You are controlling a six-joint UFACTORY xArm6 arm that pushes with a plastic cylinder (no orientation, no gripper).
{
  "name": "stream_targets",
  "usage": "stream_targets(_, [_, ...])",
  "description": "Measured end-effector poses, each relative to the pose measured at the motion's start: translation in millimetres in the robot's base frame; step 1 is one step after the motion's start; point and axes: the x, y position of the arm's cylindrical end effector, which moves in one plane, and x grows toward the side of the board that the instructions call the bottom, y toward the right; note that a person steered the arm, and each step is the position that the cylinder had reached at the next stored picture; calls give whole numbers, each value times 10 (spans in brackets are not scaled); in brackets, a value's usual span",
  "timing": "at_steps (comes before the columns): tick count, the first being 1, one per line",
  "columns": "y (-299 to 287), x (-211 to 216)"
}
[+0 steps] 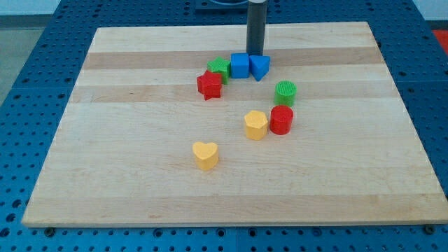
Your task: Push the green star to the hexagon
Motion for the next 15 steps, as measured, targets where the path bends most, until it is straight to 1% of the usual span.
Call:
stream_targets(2, [-15,-55])
stream_targets(3, [-286,-176])
stream_targets(4, [-716,-182])
stream_targets(5, [-881,-25])
stream_targets(6, [-874,147])
stream_targets(7, [-810,148])
stream_targets(9, [-777,-13])
stream_targets(10, [-758,84])
stream_targets(12, [-716,470])
stream_targets(14, [-435,667])
stream_targets(15, [-398,962])
